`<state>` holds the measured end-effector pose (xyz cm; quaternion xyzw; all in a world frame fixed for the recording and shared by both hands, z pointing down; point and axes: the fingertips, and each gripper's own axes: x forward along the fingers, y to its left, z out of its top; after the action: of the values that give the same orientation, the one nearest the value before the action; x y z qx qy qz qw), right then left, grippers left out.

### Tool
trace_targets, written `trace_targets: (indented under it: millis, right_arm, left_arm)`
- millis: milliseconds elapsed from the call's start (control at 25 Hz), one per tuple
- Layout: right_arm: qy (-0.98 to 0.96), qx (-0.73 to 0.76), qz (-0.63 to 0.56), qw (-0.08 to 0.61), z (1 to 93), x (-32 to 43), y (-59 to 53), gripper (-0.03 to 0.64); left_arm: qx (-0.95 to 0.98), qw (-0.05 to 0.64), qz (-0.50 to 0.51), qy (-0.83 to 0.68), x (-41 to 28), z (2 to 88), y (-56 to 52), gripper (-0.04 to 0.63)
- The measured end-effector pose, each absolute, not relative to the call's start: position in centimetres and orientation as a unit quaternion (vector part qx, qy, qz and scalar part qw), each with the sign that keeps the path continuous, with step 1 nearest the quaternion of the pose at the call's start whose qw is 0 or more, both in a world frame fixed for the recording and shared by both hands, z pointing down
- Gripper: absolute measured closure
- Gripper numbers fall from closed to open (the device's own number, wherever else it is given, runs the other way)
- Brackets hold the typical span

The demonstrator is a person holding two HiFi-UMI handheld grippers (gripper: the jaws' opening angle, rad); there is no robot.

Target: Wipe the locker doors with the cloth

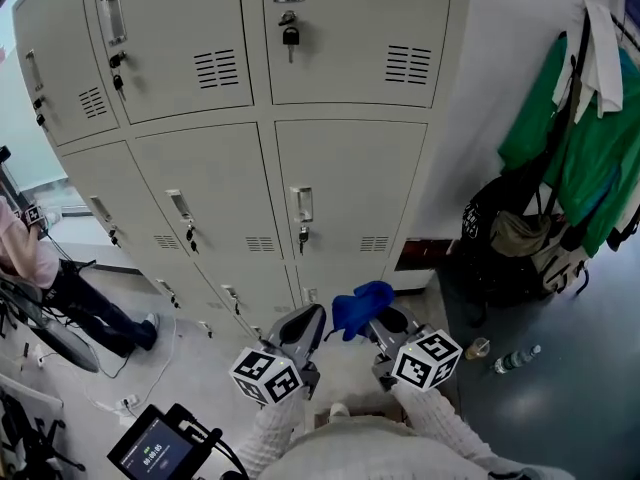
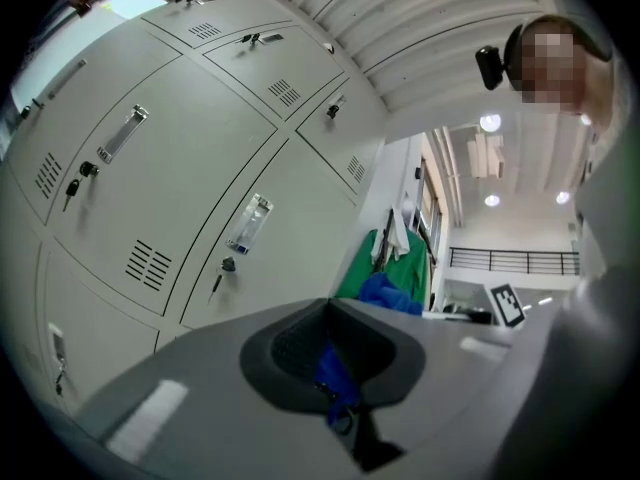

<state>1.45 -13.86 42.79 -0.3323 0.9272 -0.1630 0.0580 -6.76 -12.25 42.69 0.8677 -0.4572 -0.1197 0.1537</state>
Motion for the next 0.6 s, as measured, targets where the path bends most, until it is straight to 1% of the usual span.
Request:
trace_targets:
  millis: [200,600]
  right_arm:
    - [0.930,-0.336,-0.141,0.047,41.8,1.8,-16.4,0.568]
    - [0.934,-0.337,-0.112,0.046,39.5,0.2,-19.8,0.569]
  left_arm:
    - [0.863,0.143,-0.136,-0.464,-6.4,41.6,-14.3,0.589]
    - [0.869,0.128,-0.116,-0.463,-7.0,40.5,-17.1,0.589]
